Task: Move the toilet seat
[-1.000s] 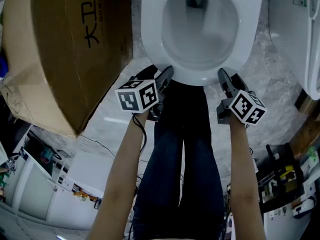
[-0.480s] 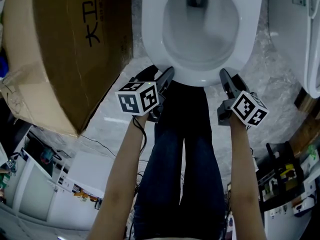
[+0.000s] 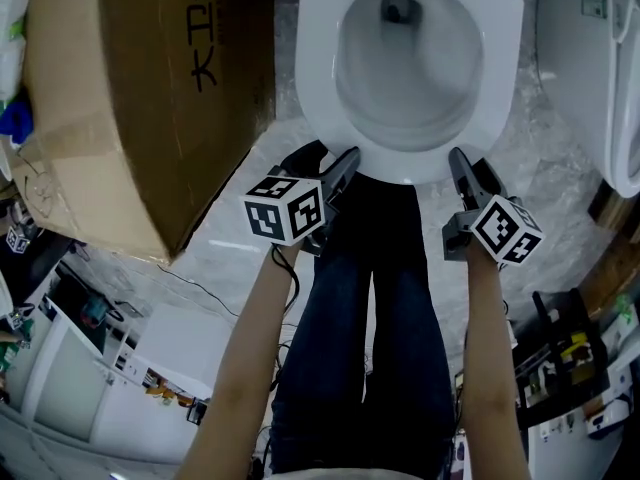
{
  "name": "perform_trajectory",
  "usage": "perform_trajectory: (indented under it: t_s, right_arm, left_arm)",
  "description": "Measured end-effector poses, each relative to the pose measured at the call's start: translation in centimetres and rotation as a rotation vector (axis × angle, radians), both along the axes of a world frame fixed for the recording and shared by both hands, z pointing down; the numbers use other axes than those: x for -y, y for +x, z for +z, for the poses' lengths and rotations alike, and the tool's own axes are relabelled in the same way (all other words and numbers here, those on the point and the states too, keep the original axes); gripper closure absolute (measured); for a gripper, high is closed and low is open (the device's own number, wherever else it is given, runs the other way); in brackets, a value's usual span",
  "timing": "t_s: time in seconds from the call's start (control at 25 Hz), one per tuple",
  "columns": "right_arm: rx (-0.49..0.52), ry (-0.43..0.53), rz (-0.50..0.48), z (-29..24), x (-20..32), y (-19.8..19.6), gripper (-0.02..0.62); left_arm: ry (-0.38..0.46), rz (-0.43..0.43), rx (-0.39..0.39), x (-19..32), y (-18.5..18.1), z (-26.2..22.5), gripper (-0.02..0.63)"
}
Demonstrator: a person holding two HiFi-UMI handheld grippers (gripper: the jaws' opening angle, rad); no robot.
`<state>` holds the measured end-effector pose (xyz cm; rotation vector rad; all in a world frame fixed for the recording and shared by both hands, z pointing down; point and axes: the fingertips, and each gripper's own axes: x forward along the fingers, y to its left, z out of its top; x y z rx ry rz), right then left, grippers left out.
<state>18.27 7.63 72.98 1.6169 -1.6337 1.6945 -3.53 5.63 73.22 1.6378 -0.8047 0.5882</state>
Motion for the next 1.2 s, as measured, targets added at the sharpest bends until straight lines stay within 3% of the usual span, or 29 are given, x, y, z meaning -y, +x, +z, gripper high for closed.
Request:
perform_trajectory:
  t_s: [0.44, 0.68, 1.2]
  right_arm:
    - [0.017, 0.058, 0.013, -4.7, 0.5, -0.1, 0.354]
    - [0.021, 0.102, 0.025, -7.6, 1.2, 0.1, 0.354]
    - [0.012, 0.159, 0.059, -12.1, 3.1, 0.6, 0.353]
  left_arm:
    - [0.031, 0.001, -0.086, -1.9, 1.8, -5.9, 0.360]
    - [0.071, -0.042, -0.126, -2.0, 2.0, -9.4, 0.360]
    - [0.155, 0.069, -0.130, -2.4, 3.1, -14.5, 0.360]
